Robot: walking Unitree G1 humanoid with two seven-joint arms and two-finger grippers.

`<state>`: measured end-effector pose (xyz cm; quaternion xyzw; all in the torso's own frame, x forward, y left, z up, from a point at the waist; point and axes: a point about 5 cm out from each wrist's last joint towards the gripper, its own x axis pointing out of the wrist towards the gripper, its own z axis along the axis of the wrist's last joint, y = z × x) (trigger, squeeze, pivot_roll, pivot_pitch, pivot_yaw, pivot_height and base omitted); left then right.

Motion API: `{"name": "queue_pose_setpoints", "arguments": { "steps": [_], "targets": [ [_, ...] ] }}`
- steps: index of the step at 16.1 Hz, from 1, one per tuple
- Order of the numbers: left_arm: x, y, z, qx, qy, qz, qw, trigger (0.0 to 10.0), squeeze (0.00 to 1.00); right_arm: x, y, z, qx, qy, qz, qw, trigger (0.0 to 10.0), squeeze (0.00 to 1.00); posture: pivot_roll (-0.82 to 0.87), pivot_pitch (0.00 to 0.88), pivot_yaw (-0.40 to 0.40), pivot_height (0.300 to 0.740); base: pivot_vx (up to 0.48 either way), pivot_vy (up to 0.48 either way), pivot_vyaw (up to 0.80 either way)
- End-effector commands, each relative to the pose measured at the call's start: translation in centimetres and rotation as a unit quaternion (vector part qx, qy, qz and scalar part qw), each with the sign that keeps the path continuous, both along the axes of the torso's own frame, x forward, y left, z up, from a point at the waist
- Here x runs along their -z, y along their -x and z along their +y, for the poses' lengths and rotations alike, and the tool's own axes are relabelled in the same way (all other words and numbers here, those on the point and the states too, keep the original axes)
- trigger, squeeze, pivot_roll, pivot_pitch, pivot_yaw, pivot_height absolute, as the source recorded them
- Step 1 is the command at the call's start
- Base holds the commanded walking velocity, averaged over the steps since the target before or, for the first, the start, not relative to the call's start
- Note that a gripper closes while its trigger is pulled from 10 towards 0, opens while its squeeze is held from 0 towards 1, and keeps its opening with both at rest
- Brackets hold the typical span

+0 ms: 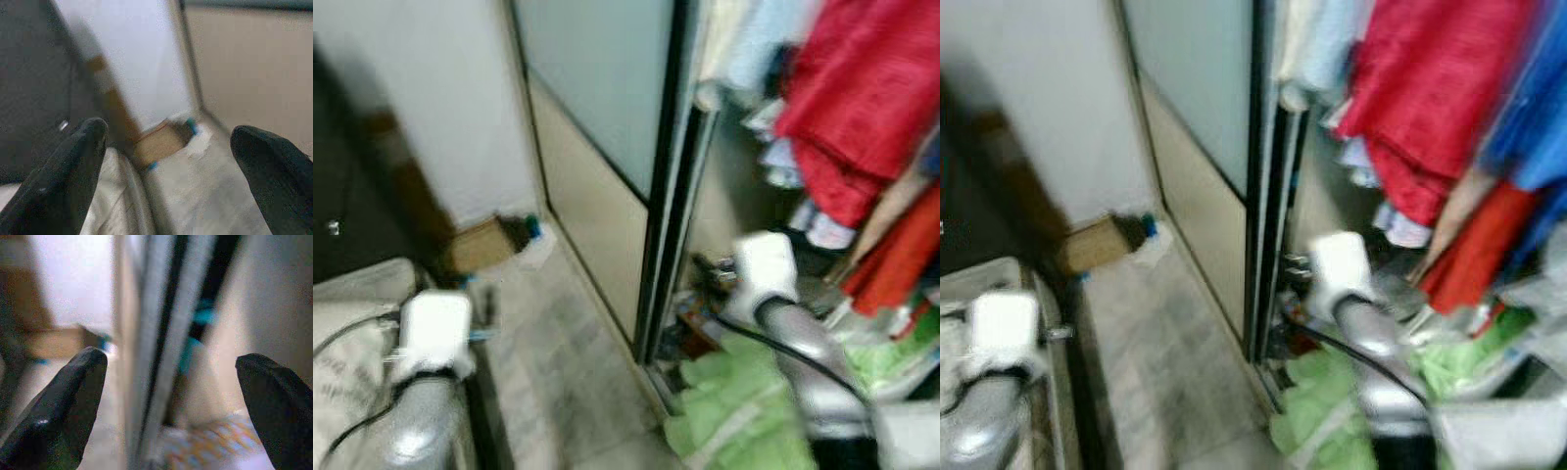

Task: Clean up the room

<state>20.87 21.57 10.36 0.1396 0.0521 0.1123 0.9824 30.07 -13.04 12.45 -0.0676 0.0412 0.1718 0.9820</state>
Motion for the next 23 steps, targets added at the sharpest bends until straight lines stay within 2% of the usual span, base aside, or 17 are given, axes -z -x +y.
{"name": "queue_pose_setpoints", "arguments": {
  "steps": [1, 4, 6, 8, 11, 19, 23],
  "targets": [
    [-0.7, -0.4, -0.7, 0.007, 0.001, -0.015, 1.0, 10.0, 0.0, 0.1, 0.0, -0.8, 0.002, 0.007, 0.005, 1.0, 10.0, 0.0, -0.08, 0.0, -0.039, 0.74, 0.0, 0.0, 0.0],
    [-1.2, -0.2, -0.5, -0.001, -0.004, -0.019, 1.0, 10.0, 0.0, -0.7, -0.4, -0.5, -0.004, 0.01, -0.008, 1.0, 10.0, 0.0, -0.08, 0.0, -0.042, 0.74, 0.0, 0.0, 0.0],
    [-0.6, -0.2, -0.8, 0.002, 0.004, -0.01, 1.0, 10.0, 0.0, -0.4, -0.1, -0.6, -0.001, 0.013, -0.005, 1.0, 10.0, 0.0, -0.09, 0.0, -0.027, 0.74, 0.0, 0.0, 0.78],
    [-0.5, -0.8, -1.7, 0.026, 0.008, -0.008, 1.0, 10.0, 0.0, 0.0, 0.4, -0.7, 0.008, 0.005, 0.002, 1.0, 10.0, 0.0, -0.1, 0.0, -0.009, 0.74, 0.0, 0.0, 0.8],
    [-0.4, -1.4, -1.9, 0.039, 0.012, -0.006, 0.999, 10.0, 0.0, 0.7, 1.0, -0.5, 0.01, 0.003, 0.009, 1.0, 10.0, 0.0, -0.11, 0.0, 0.005, 0.74, 0.0, 0.0, 0.8],
    [-0.1, -1.6, -2.1, 0.046, 0.013, -0.001, 0.999, 10.0, 0.0, 0.5, 0.3, -1.1, 0.013, 0.014, 0.001, 1.0, 10.0, 0.0, -0.1, 0.0, 0.01, 0.74, 0.0, 0.0, 0.8],
    [-0.2, -1.5, -2.1, 0.042, 0.021, -0.008, 0.999, 10.0, 0.0, 0.4, 0.3, -0.8, 0.008, 0.012, -0.003, 1.0, 10.0, 0.0, -0.1, 0.0, 0.008, 0.74, 0.0, 0.0, 0.8]
  ]
}}
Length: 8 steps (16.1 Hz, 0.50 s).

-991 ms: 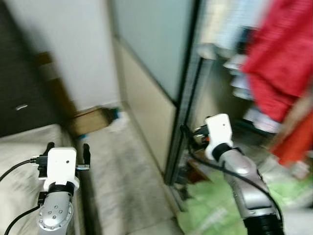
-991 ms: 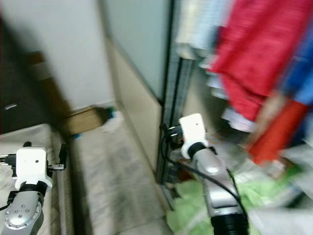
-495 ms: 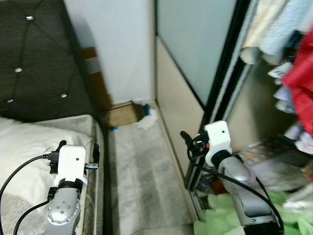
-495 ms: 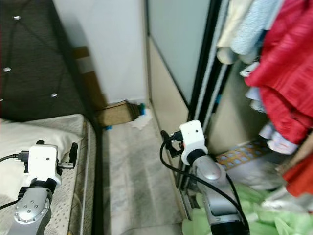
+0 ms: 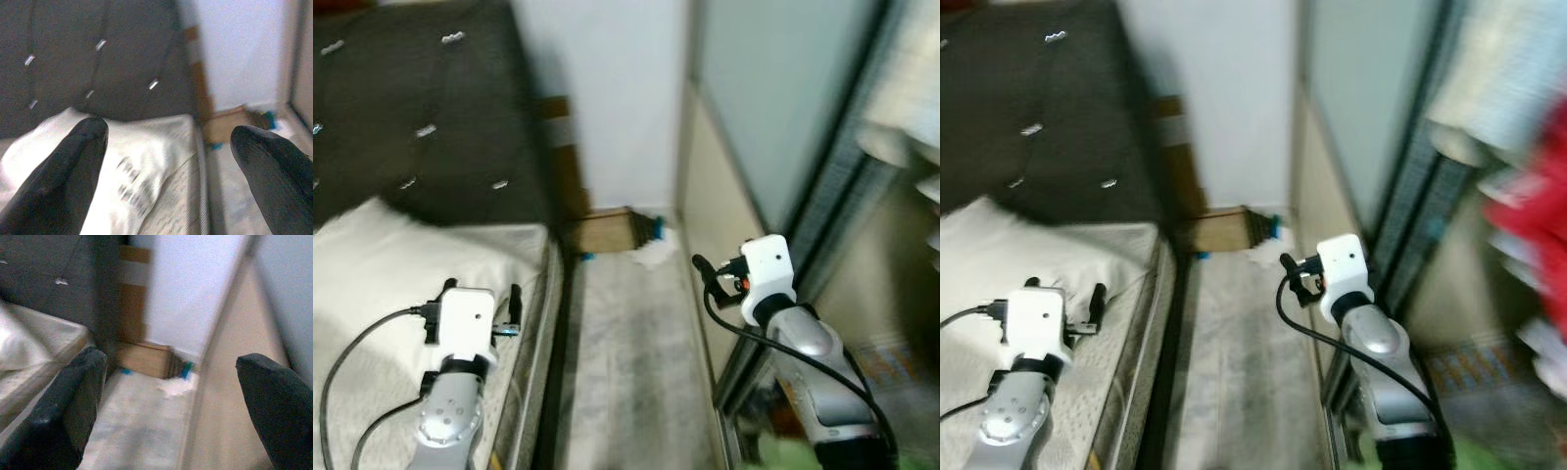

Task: Clean up the room

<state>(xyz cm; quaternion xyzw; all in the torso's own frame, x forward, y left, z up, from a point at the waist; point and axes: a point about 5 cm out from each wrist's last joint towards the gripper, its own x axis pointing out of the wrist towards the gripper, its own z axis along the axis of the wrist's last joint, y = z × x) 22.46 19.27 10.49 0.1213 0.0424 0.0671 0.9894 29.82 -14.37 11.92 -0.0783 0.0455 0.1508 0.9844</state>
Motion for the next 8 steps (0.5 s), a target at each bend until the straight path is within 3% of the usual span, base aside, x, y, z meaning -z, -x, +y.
{"name": "queue_pose_setpoints", "arguments": {
  "steps": [1, 2, 8],
  "targets": [
    [-0.16, 0.0, 0.1, 0.002, 0.01, -0.008, 1.0, 10.0, 0.0, -0.21, 0.02, 0.66, -0.014, -0.001, -0.005, 1.0, 10.0, 0.0, -0.1, 0.0, 0.005, 0.74, 0.0, 0.0, 0.8],
    [-0.39, -0.29, -0.15, 0.016, 0.029, -0.02, 0.999, 10.0, 0.0, -0.32, -0.1, 0.68, -0.014, 0.0, -0.008, 1.0, 10.0, 0.0, -0.1, 0.0, 0.004, 0.74, 0.0, 0.0, 0.8],
    [-0.55, -0.76, -0.49, 0.022, 0.024, -0.029, 0.999, 10.0, 0.0, -0.28, -0.03, 0.38, -0.014, 0.005, -0.008, 1.0, 10.0, 0.0, -0.12, 0.0, 0.002, 0.74, 0.0, 0.0, 0.8]
  ]
}}
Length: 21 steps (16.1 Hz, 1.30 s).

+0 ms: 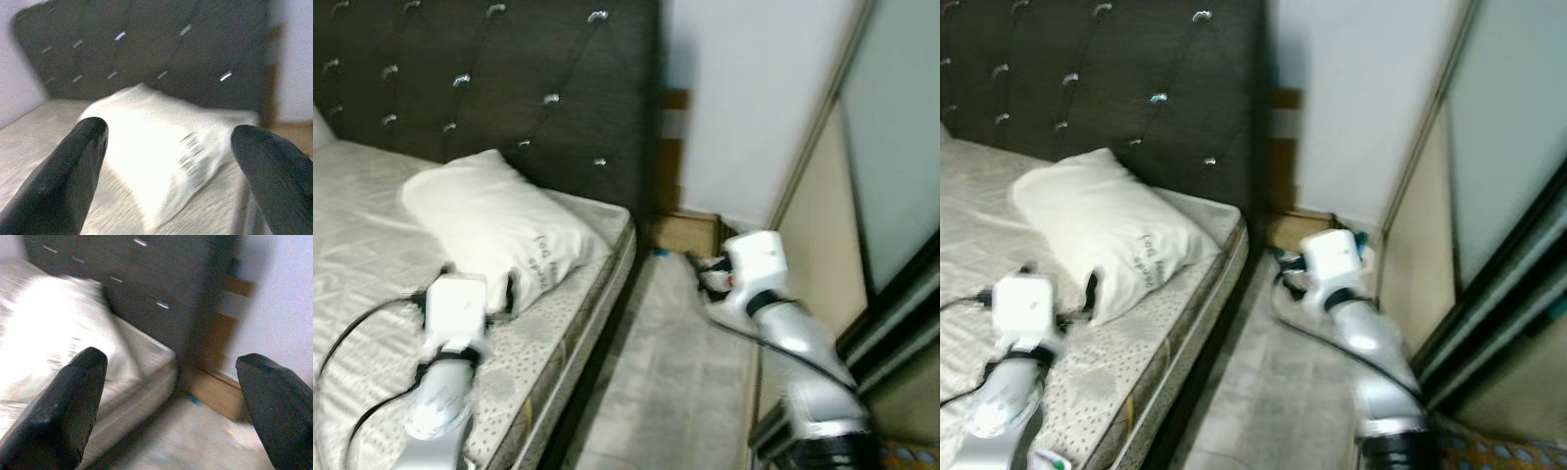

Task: Clean up the room

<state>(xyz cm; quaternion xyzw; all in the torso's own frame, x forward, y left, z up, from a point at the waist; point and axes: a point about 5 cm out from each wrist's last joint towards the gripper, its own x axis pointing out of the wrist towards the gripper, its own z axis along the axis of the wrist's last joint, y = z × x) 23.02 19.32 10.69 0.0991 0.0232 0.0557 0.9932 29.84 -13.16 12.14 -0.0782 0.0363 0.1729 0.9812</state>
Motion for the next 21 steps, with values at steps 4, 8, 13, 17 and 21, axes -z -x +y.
{"name": "queue_pose_setpoints", "arguments": {
  "steps": [4, 8, 13, 17, 21],
  "targets": [
    [-0.33, -0.18, -0.49, 0.011, 0.011, -0.009, 1.0, 10.0, 0.0, -0.11, -0.1, -0.83, 0.005, 0.008, -0.001, 1.0, 10.0, 0.0, -0.11, 0.0, -0.001, 0.74, 0.0, 0.0, 0.8],
    [-0.11, -0.03, -0.57, 0.02, 0.032, -0.002, 0.999, 10.0, 0.0, -0.19, -0.2, -0.59, 0.0, 0.008, -0.003, 1.0, 10.0, 0.0, -0.11, 0.0, 0.003, 0.74, 0.0, 0.0, 0.8],
    [0.13, -0.17, -0.65, 0.025, 0.039, 0.004, 0.999, 10.0, 0.0, -0.21, -0.04, -0.56, -0.002, 0.01, -0.005, 1.0, 10.0, 0.0, -0.13, 0.0, 0.007, 0.74, 0.0, 0.0, 0.8],
    [0.18, -0.29, -0.6, 0.015, 0.041, 0.007, 0.999, 10.0, 0.0, -0.2, -0.02, -0.5, -0.004, 0.01, -0.005, 1.0, 10.0, 0.0, -0.12, 0.0, 0.008, 0.74, 0.0, 0.0, 0.8],
    [0.24, -0.11, -0.19, -0.006, 0.033, 0.011, 0.999, 10.0, 0.0, -0.05, 0.08, -0.12, -0.011, 0.008, -0.004, 1.0, 10.0, 0.0, -0.11, 0.0, 0.007, 0.74, 0.0, 0.0, 0.8]
  ]
}}
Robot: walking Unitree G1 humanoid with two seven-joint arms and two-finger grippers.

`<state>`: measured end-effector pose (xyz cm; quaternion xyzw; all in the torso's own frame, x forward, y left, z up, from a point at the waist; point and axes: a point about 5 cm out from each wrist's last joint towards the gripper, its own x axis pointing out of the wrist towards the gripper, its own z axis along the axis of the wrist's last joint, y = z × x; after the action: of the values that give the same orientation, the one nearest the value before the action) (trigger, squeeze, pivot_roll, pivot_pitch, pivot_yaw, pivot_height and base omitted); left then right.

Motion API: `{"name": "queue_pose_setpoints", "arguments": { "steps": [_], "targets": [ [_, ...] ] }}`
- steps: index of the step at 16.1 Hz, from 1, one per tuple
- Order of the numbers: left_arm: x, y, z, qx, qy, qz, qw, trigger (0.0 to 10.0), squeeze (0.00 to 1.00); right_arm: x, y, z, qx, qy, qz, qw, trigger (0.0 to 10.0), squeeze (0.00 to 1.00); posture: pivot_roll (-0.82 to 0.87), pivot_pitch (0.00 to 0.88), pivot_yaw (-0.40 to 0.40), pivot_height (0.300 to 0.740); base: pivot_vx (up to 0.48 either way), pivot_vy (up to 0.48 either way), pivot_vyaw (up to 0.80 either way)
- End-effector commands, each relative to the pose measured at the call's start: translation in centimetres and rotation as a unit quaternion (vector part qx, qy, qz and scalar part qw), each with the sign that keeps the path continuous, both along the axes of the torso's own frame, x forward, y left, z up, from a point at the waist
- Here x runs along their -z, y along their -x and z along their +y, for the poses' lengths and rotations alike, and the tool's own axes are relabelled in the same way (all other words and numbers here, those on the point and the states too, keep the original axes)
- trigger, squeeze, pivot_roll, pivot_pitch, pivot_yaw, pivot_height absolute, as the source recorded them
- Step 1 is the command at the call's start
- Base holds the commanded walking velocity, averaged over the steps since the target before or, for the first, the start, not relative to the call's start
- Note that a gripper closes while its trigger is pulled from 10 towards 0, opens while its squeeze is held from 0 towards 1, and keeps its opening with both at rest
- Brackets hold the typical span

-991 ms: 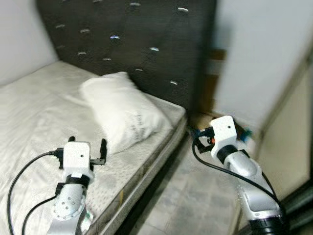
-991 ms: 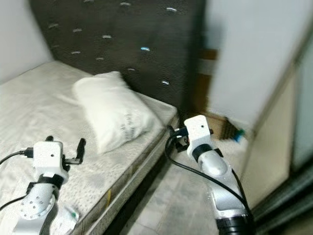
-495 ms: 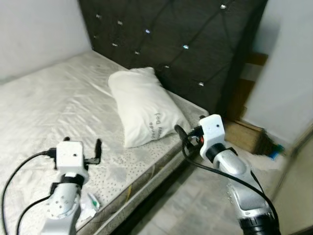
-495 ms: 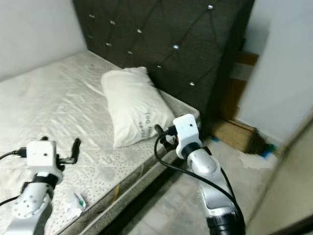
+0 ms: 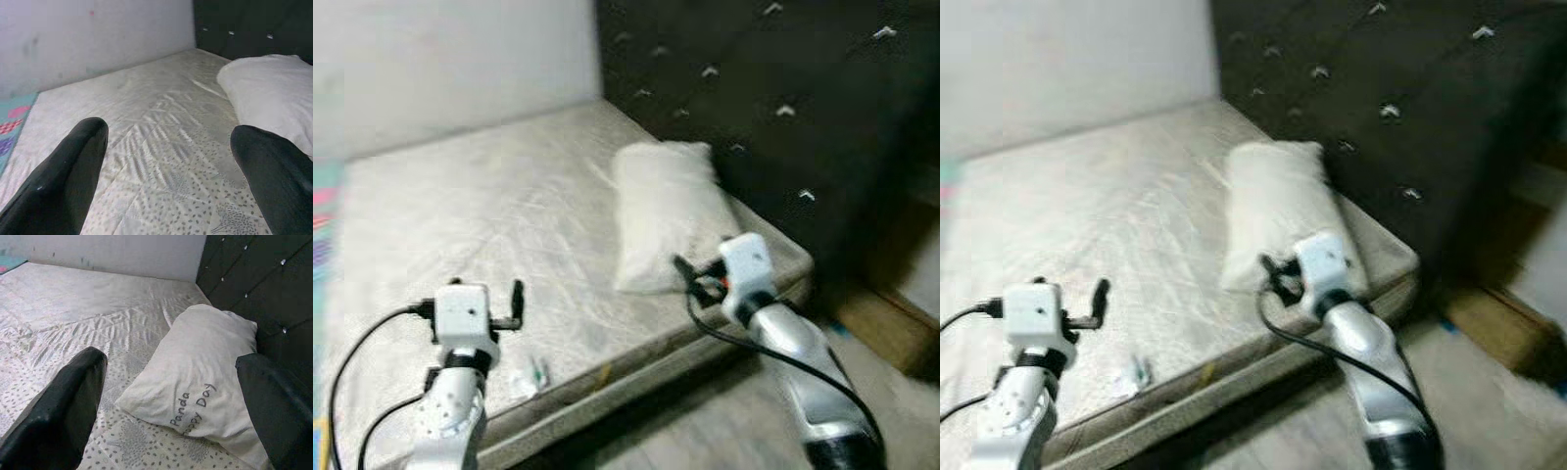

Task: Clean up the room

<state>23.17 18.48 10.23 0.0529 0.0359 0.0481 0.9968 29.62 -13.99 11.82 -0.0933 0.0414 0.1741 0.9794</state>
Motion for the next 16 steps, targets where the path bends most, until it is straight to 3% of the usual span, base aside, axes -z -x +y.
{"name": "queue_pose_setpoints", "arguments": {
  "steps": [1, 5, 9, 16],
  "targets": [
    [-0.18, 0.1, 0.76, -0.014, -0.009, 0.002, 1.0, 10.0, 0.0, -0.24, -0.11, 0.83, -0.012, -0.009, -0.004, 1.0, 10.0, 0.0, -0.11, 0.0, 0.009, 0.74, 0.0, 0.0, 0.8],
    [-0.09, -0.05, 0.71, -0.007, -0.002, 0.004, 1.0, 10.0, 0.0, -0.43, -0.19, 0.85, -0.013, -0.014, -0.009, 1.0, 10.0, 0.0, -0.11, 0.0, 0.011, 0.74, 0.0, 0.0, 0.8],
    [-0.15, -0.26, 0.5, -0.005, 0.005, 0.001, 1.0, 10.0, 0.0, -0.55, -0.12, 0.96, -0.016, -0.023, -0.011, 1.0, 10.0, 0.0, -0.11, 0.0, 0.011, 0.74, 0.0, 0.0, 0.0],
    [-0.07, -0.31, 0.6, -0.013, 0.02, 0.002, 1.0, 10.0, 0.0, -0.69, -0.36, 1.14, -0.019, -0.019, -0.017, 0.999, 10.0, 0.0, -0.11, 0.0, 0.005, 0.74, 0.0, 0.0, 0.62]
  ]
}}
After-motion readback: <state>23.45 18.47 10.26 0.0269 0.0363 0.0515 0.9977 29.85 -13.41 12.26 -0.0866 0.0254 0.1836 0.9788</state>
